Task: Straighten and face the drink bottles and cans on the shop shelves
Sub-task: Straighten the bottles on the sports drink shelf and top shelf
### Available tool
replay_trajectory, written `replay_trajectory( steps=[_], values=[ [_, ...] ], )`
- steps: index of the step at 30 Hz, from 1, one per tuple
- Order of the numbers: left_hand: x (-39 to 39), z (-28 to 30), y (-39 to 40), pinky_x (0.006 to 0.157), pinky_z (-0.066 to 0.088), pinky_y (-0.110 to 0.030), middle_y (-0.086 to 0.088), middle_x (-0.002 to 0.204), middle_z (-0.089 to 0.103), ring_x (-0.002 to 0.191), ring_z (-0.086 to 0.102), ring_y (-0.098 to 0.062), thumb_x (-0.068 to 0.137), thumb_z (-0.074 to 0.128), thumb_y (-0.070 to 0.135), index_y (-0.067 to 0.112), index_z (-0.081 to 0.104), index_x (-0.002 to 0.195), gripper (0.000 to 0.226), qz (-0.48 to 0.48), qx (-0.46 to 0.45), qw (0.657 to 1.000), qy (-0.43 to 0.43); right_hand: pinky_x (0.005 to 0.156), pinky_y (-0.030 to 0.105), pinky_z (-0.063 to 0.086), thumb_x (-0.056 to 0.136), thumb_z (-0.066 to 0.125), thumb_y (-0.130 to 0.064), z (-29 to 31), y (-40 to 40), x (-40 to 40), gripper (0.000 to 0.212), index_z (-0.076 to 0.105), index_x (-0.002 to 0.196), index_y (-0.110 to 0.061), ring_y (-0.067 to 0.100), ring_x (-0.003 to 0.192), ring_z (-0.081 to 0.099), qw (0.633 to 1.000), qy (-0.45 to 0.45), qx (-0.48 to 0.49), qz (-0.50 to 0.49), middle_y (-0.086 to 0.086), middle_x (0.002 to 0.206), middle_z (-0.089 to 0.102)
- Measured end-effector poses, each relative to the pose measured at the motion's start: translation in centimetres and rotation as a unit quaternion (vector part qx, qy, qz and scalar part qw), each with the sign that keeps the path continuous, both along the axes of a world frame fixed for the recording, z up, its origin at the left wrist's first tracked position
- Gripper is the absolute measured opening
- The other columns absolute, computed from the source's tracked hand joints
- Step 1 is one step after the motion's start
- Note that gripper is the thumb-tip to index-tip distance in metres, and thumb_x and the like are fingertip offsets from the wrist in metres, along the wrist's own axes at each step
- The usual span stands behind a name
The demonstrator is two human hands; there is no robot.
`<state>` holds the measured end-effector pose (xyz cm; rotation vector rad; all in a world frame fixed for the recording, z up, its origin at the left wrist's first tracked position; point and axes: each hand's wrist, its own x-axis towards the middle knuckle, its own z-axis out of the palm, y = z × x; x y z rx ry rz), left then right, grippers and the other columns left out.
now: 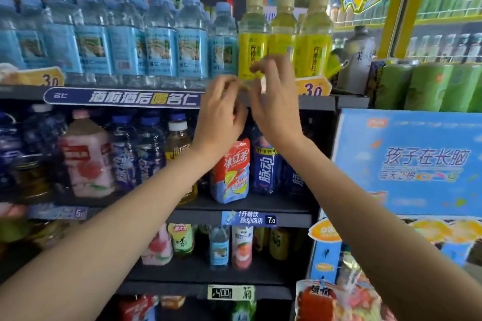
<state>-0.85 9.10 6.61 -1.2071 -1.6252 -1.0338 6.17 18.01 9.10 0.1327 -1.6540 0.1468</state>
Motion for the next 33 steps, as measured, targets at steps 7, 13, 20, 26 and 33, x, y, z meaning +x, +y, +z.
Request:
replay_trajectory(
  steps=[7,13,20,26,33],
  values=[
    [-3.0,-9.6,-5.1,0.084,0.043,-0.042,-0.003,0.101,0.048,0.093,0.048,-0.018,0.081,0.043,0.024,0.010,0.059,0.099,0.027,0.005,0.008,0.992,-0.127,0.069,0.045,0.045,0.078,0.039,0.000,-10.9,-1.6,-0.7,0.019,0.058,0.077,0.000,0.024,0.076,0.041,0.991,-0.128,-0.020,-0.044,0.015,0.083,0.056],
    [3.9,-11.2,0.0,0.088,0.037,-0.021,0.011,0.102,0.039,0.096,0.042,-0.005,0.078,0.051,0.030,0.029,0.050,0.101,0.023,-0.138,0.021,0.985,-0.102,0.077,0.022,0.036,0.078,0.034,-0.001,-4.5,5.3,8.1,0.022,0.054,0.086,-0.001,0.021,0.087,0.044,0.963,0.155,-0.196,-0.099,0.005,0.096,0.041],
    [7.9,-4.7,7.1,0.084,0.040,-0.033,0.005,0.105,0.037,0.094,0.045,-0.017,0.081,0.046,0.023,0.026,0.048,0.107,0.026,-0.135,0.071,0.986,-0.072,0.076,0.022,0.034,0.083,0.036,-0.002,-4.6,8.3,9.0,0.019,0.052,0.093,-0.003,0.023,0.087,0.046,0.969,0.054,-0.222,-0.092,0.004,0.100,0.039],
    [9.0,-2.5,8.9,0.080,0.042,-0.037,-0.004,0.106,0.047,0.096,0.046,-0.020,0.081,0.044,0.024,0.022,0.051,0.107,0.028,-0.104,0.035,0.992,-0.060,0.076,0.025,0.037,0.085,0.045,0.009,-4.1,9.6,10.9,0.015,0.053,0.095,0.000,0.028,0.092,0.049,0.967,0.002,-0.230,-0.112,0.006,0.101,0.040],
    [10.6,3.2,11.9,0.080,0.041,-0.031,-0.013,0.103,0.052,0.097,0.049,-0.026,0.080,0.055,0.003,0.007,0.059,0.106,0.027,-0.109,-0.008,0.993,0.043,0.076,0.018,0.030,0.085,0.048,0.006,1.1,13.1,12.2,0.015,0.056,0.098,0.003,0.035,0.097,0.047,0.962,-0.038,-0.211,-0.166,0.022,0.106,0.047]
  ],
)
